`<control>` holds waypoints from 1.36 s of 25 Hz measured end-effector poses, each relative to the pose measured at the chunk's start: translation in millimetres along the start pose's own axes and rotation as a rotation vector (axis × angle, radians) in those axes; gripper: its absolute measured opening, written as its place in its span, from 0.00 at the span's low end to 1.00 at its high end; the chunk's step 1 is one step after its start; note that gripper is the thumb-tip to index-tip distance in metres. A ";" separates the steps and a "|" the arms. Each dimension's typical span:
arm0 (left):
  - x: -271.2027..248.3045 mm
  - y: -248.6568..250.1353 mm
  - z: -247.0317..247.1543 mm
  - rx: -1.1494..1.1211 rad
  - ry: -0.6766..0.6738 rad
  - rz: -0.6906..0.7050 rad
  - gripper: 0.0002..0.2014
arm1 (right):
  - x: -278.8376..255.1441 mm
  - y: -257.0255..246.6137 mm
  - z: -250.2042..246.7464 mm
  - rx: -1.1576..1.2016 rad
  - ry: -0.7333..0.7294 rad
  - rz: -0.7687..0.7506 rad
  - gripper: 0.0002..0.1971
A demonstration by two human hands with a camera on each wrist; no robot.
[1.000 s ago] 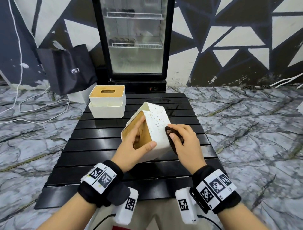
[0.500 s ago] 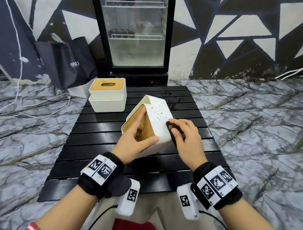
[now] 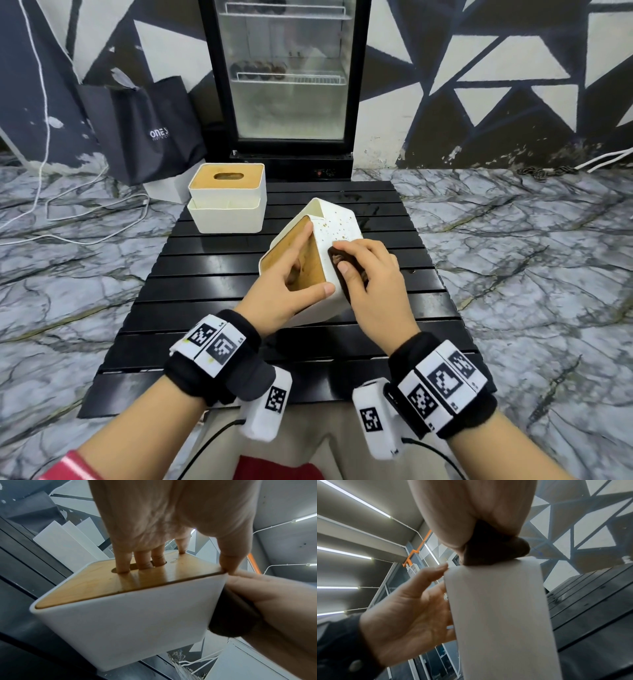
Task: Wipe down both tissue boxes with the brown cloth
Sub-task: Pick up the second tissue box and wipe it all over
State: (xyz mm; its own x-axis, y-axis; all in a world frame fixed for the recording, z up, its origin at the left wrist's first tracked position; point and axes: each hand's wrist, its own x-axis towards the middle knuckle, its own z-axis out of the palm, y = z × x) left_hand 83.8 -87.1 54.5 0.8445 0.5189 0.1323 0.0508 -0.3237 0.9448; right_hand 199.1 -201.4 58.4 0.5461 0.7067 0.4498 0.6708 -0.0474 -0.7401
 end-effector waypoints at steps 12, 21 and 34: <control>-3.5 5.5 4.7 0.051 0.009 0.008 0.43 | 22.8 -9.6 3.7 -0.012 0.029 -0.063 0.14; -4.2 5.8 4.0 0.050 0.007 0.015 0.42 | 15.9 -10.7 7.2 -0.014 0.048 -0.038 0.15; -2.4 1.0 1.8 0.028 -0.002 0.027 0.43 | 20.3 -10.3 9.3 0.001 0.031 -0.053 0.15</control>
State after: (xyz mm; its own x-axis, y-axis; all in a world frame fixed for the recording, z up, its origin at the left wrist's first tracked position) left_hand 82.7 -90.1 54.6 0.8468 0.5082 0.1568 0.0431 -0.3594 0.9322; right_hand 198.6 -180.0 70.5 0.5253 0.6861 0.5033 0.6987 -0.0103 -0.7153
